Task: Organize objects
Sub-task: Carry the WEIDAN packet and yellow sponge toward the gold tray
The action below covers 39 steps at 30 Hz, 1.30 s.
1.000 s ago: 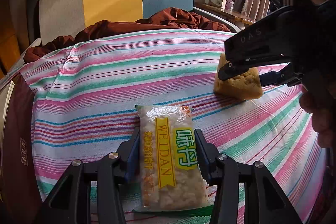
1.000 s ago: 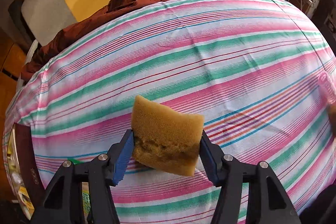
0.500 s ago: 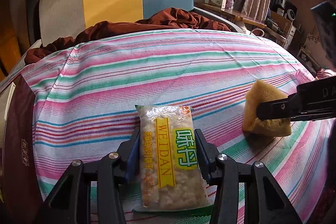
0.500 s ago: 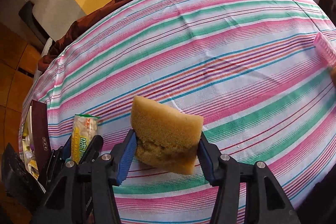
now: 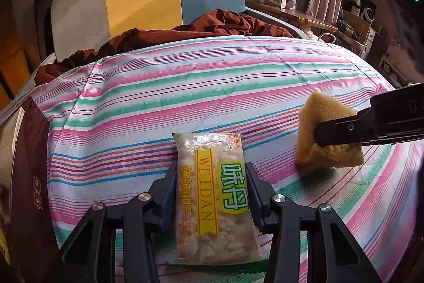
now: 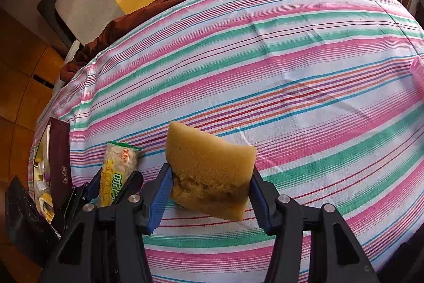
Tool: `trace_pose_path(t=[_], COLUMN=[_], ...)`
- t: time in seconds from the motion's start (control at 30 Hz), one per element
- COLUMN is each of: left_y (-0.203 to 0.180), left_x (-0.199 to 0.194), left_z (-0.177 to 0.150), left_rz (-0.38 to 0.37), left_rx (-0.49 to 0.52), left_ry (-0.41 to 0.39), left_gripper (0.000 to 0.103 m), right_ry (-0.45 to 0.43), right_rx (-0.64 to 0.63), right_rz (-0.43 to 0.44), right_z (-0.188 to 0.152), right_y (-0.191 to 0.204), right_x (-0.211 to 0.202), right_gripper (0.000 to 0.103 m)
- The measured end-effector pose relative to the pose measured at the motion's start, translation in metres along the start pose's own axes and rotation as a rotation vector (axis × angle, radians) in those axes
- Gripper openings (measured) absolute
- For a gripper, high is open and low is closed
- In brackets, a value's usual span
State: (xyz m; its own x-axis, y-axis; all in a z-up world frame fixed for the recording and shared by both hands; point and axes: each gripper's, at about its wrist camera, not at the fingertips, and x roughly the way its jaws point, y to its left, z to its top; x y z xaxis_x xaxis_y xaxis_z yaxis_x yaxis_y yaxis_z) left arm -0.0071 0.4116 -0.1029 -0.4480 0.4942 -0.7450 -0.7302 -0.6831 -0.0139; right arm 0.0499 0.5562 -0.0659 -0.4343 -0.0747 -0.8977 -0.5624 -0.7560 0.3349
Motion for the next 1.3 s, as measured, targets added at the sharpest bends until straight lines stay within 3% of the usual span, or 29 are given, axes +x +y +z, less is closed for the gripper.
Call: trace_pose_path(t=[0.23, 0.63, 1.03, 1.3], left_y=[0.002, 0.004, 0.007, 0.011], left_x=[-0.009, -0.035, -0.065, -0.093], left_z=[-0.009, -0.037, -0.063, -0.068], left_rz=[0.020, 0.034, -0.005, -0.070], left_rx=[0.004, 0.036, 0.063, 0.064], left_ry=[0.006, 0.005, 0.020, 0.010], left_gripper=[0.047, 0.047, 0.046, 0.046], right_ry=[0.017, 0.088, 0.085, 0.073], right_rx=[-0.012, -0.120, -0.162, -0.198], right_rz=[0.012, 0.110, 0.062, 0.027], right_z=[-0.001, -0.010, -0.015, -0.016], right_y=[0.001, 0.026, 0.032, 0.037], right_x=[0.003, 0.011, 0.012, 0.013], right_gripper=[0.056, 0.056, 0.056, 0.057])
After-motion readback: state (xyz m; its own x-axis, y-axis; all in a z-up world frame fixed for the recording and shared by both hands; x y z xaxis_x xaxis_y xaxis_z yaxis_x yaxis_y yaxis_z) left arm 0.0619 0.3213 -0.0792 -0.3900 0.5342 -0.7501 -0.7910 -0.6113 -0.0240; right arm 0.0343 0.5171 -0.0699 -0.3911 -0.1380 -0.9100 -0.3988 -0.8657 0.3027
